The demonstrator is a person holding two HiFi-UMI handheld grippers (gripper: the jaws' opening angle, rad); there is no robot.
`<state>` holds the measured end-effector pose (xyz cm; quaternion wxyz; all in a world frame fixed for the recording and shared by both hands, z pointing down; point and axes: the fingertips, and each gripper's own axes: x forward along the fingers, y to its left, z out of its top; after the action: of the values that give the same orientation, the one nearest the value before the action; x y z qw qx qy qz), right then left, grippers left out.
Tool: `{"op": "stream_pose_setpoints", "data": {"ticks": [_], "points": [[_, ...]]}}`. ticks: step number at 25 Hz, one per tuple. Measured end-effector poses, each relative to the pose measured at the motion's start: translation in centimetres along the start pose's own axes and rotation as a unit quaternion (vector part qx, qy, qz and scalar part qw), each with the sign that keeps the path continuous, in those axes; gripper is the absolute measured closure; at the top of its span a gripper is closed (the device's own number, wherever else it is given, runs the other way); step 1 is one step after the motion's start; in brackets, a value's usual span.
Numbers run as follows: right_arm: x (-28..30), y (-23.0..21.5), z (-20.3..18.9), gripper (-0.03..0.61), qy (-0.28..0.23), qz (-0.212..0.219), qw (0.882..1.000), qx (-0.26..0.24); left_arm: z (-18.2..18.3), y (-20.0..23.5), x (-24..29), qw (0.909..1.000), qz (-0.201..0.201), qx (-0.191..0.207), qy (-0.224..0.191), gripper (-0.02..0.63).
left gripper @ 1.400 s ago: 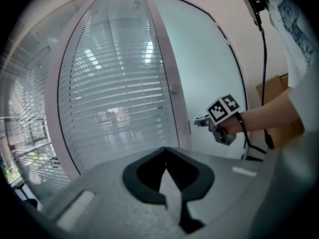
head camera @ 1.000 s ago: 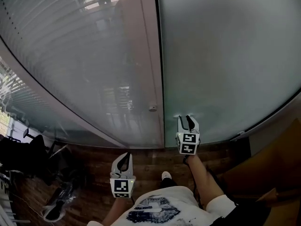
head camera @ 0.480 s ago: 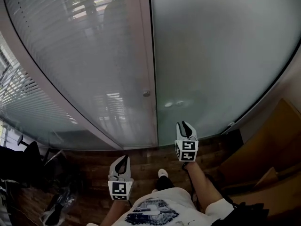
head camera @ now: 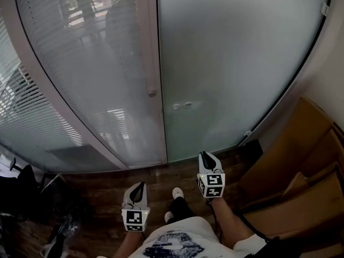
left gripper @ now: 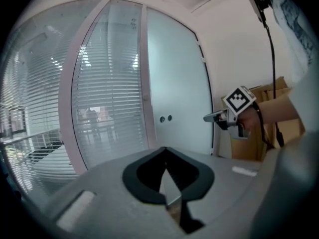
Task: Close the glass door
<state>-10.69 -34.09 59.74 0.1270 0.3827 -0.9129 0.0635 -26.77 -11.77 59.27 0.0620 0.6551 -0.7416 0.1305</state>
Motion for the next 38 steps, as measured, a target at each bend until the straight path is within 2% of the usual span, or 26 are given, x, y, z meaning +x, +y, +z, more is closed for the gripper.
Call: {"op": "stream_pose_setpoints", "data": {"ticks": [5,10,17,25,29,38], "points": [[-3.4,-0.5,-0.6,0.535,0.0,-0.009,1.0,0.005,0.0,-2.2,0.0,0.9996,-0.029,0.005,0.0,0.614],[-5.8,-0.8,-0.3,0.546,-0.014,-0.008,1.0,0.009,0.4,-3.3,0.2,0.9993,-0.034,0.011,-0.003,0.614],[-9.4,-1.3,0.5,0.546,-0.034,0.02,0.999,0.012,0.5,-5.2,-1.0,0.9997,-0.016,0.017,0.006,0.614],[-15.2,-3.0,-0.1,0.552,-0.046,0.057,0.997,0.009,1.3,-10.5,-3.6,0.9999,0.007,0.014,0.005,0.614],[-18.1,-4.1,-0.9,0.554,-0.047,0.065,0.997,0.01,2.4,-13.6,-5.2,0.9999,0.011,0.013,-0.001,0.614],[-24.2,-6.9,-2.4,0.569,-0.058,0.077,0.995,0.023,2.3,-19.3,-8.7,0.9993,0.02,0.031,-0.005,0.614]]}}
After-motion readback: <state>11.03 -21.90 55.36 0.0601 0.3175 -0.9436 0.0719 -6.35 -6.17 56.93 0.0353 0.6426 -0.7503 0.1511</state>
